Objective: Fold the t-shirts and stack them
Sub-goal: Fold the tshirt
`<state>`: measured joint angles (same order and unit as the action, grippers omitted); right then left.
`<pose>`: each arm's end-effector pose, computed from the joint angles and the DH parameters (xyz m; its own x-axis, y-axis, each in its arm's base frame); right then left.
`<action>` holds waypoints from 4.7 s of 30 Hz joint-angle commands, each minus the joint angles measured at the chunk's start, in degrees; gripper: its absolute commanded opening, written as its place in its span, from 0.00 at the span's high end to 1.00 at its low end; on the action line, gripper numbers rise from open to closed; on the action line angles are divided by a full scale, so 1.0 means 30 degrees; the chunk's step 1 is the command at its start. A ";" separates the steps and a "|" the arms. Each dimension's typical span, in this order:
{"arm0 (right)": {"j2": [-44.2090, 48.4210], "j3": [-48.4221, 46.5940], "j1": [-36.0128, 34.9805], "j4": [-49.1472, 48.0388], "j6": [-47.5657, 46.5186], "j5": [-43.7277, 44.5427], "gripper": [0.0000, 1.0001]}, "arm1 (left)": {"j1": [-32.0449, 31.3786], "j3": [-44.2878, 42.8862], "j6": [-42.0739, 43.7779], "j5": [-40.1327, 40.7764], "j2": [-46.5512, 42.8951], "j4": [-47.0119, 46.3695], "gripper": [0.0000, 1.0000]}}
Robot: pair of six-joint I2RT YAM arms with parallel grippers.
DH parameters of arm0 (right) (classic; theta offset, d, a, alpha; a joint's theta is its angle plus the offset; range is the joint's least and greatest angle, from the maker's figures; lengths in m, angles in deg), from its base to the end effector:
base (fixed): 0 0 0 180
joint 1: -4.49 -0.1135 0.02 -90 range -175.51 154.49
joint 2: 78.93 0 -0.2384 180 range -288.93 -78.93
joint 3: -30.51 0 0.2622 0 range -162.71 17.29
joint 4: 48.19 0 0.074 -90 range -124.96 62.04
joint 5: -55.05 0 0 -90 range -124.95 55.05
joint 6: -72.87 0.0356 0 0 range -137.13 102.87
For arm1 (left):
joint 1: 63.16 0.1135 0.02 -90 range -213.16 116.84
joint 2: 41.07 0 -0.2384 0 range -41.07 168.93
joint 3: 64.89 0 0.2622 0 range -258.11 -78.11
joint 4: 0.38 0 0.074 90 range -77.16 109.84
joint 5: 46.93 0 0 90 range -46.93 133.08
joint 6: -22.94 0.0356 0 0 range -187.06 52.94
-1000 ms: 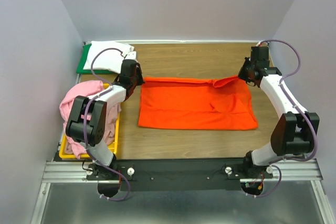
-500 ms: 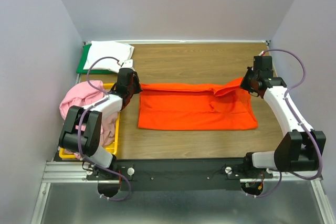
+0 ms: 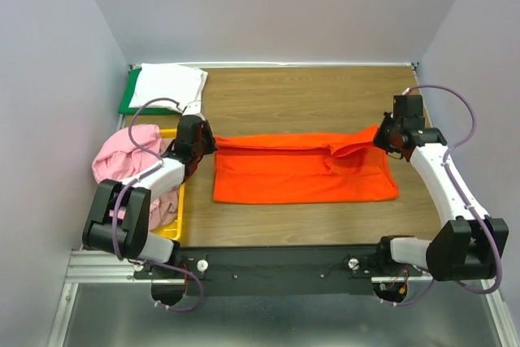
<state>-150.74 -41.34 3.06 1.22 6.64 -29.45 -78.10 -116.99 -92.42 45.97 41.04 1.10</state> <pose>0.2790 0.0036 0.2571 -0.6792 0.3844 -0.6253 0.3402 0.9197 0.1959 0.2978 -0.0776 0.1613 -0.5485 -0.2964 -0.7819 -0.0212 0.9397 -0.3413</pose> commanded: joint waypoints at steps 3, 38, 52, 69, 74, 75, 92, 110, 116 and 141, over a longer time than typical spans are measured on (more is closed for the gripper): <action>0.0968 0.0735 -0.0079 0.1004 0.0192 0.0277 0.99 | 0.0087 0.0914 -0.0392 -0.0321 -0.1146 -0.0420 1.00; -0.2955 -0.0025 -0.0255 -0.2305 -0.0423 0.0236 0.38 | -0.4626 -0.4003 -0.1006 -0.1841 0.3301 -0.1909 0.27; -0.8200 -0.2517 0.0272 -0.3535 -0.0072 0.3293 0.41 | -0.5069 -0.3450 -0.1154 -0.2137 0.6558 -0.3115 0.27; -1.0369 -0.2429 0.1414 -0.4679 -0.0452 0.3090 0.52 | -0.5069 -0.2102 -0.1272 -0.1874 0.6616 -0.3642 0.27; -1.0954 -0.2458 0.1648 -0.4708 -0.0511 0.2826 0.62 | -0.5069 -0.1574 -0.1417 -0.1669 0.6470 -0.3759 0.26; -1.1101 -0.2400 0.1678 -0.4708 -0.0482 0.2913 0.65 | -0.5040 -0.1458 -0.1418 -0.1610 0.6411 -0.3760 0.26; -1.5786 -0.7404 0.1883 -0.4474 -0.1359 0.2768 1.00 | -0.5186 0.1500 -0.2648 -0.1229 0.4245 -0.3789 0.26; -2.0948 -1.7896 0.1503 -0.2072 -0.2298 -0.0543 0.38 | -0.7530 0.5370 -0.5579 -0.1436 -0.2874 -0.3791 0.26; -1.8314 -1.7403 0.1532 -0.1807 -0.2620 -0.1070 0.16 | -0.7559 0.4287 -0.3855 -0.1112 -0.3288 -0.2998 0.25; -1.4586 -0.6764 0.1005 -0.3009 -0.1185 -0.4147 0.14 | -0.7705 0.3874 -0.1152 -0.2515 0.3188 -0.5312 0.25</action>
<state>-190.83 -60.84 6.10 -6.97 2.40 -40.75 -100.42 -107.44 -94.43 41.49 48.51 -16.80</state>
